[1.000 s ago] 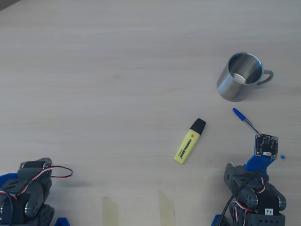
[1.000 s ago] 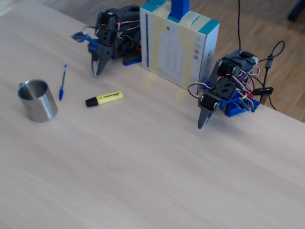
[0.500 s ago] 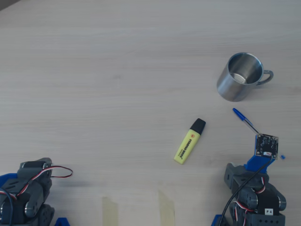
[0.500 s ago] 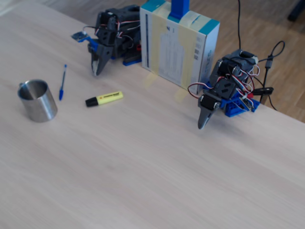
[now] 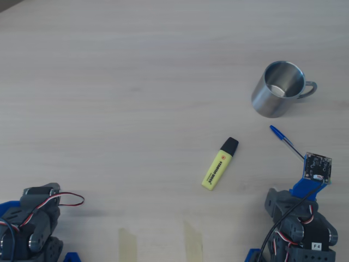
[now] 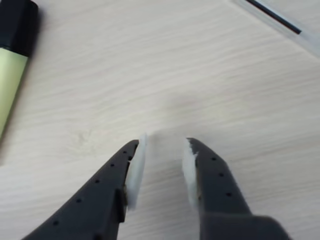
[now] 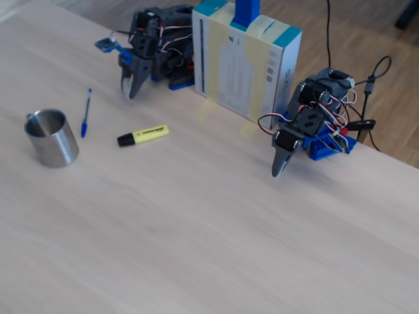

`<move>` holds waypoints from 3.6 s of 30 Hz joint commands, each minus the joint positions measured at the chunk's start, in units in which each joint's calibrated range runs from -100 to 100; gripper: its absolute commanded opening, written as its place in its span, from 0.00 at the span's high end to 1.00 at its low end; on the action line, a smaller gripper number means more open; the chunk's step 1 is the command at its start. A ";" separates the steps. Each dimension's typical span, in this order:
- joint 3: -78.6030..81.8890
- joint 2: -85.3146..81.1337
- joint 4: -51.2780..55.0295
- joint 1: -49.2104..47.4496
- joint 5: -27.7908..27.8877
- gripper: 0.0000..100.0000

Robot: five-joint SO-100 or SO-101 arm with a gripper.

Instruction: Grab the yellow pen and put it in the silver cup.

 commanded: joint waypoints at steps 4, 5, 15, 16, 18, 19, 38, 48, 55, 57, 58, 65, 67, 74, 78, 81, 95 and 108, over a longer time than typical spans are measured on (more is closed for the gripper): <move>-12.11 9.87 -0.88 0.31 -1.26 0.70; -13.92 11.62 -1.14 0.31 -1.98 0.70; -29.80 31.32 -4.91 -10.68 -10.35 0.70; -31.88 32.98 -4.91 -11.55 -10.87 0.70; -35.78 35.97 -5.00 -13.39 -11.45 0.70; -37.69 37.39 -4.91 -14.08 -11.50 0.70; -49.39 61.58 -13.06 -26.48 -11.65 0.71; -53.02 71.47 -22.76 -28.48 -13.84 0.71; -57.64 78.12 -22.76 -28.66 -14.83 0.71; -57.73 79.70 -23.02 -28.57 -14.83 0.71; -57.37 80.36 -23.70 -28.31 -14.83 0.71; -54.47 84.77 -28.94 -26.30 -14.83 0.71; -54.47 85.68 -29.54 -26.13 -14.83 0.71; -54.38 89.17 -29.54 -24.99 -14.77 0.71; -52.02 89.84 -29.54 -24.73 -14.77 0.71; -48.57 89.26 -29.71 -24.73 -14.77 0.71; -40.50 89.92 -43.87 -25.69 -17.58 0.71; -37.42 89.09 -46.61 -28.05 -21.74 0.71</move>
